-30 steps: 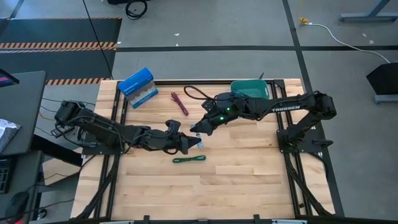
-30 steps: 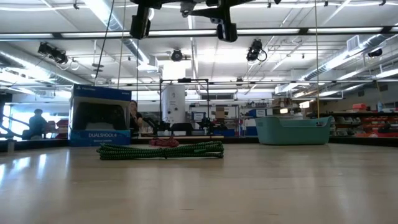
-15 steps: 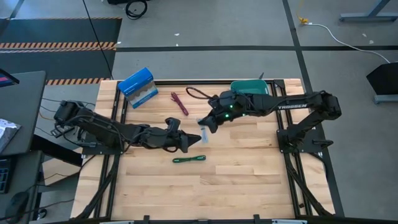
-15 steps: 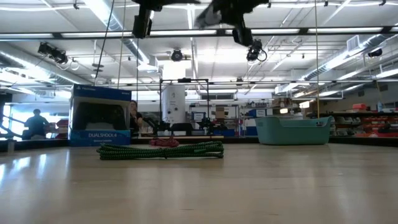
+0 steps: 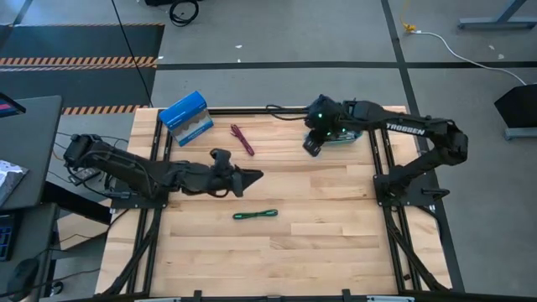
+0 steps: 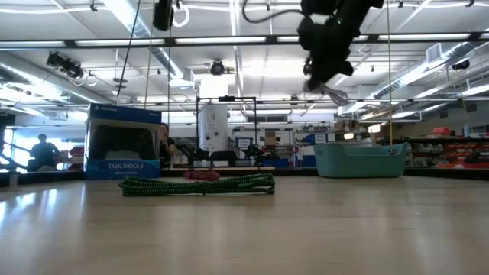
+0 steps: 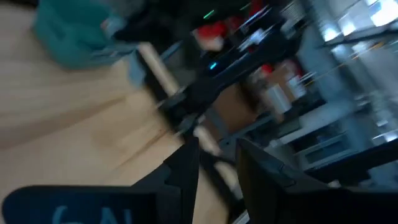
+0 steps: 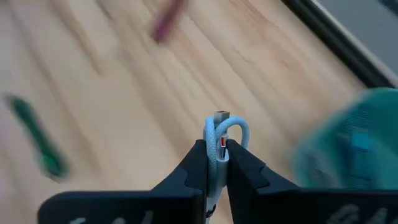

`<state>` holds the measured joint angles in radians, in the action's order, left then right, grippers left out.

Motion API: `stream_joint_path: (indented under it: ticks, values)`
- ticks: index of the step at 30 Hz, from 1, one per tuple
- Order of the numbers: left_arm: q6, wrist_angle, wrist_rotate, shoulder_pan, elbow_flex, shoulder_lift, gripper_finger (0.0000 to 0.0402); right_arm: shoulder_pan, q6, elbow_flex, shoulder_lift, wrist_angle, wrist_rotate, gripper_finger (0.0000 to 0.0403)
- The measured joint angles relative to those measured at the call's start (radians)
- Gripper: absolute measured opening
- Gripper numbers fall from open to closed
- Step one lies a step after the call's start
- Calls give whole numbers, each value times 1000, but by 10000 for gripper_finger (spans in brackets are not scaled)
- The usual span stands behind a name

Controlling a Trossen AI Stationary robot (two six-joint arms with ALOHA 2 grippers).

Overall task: Pick and place USB-C Cables
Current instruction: Put the light blue charger cable into the green bin, then put the green charger cable into the green bin

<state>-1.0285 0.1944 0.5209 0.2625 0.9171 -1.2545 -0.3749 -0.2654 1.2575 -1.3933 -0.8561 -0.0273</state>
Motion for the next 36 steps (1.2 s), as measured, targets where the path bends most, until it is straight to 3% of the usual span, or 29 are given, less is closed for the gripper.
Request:
stream_joint_path:
  ticks: [8, 13, 22, 30, 36]
  values:
    - [78, 204, 14, -21, 1, 0, 112, -188, 477, 0, -40, -61, -167, 35]
    - [132, 292, 21, -31, 1, 0, 112, -300, 627, 0, -92, -33, -206, 35]
    - [150, 320, 36, -30, 0, 0, 112, -413, 725, 0, -209, -35, -197, 41]
    - [151, 319, 37, -31, 0, 0, 112, -446, 737, 0, -270, -34, -212, 140]
    - [151, 317, 36, -31, 0, 0, 112, -445, 637, 0, -271, -19, -213, 168]
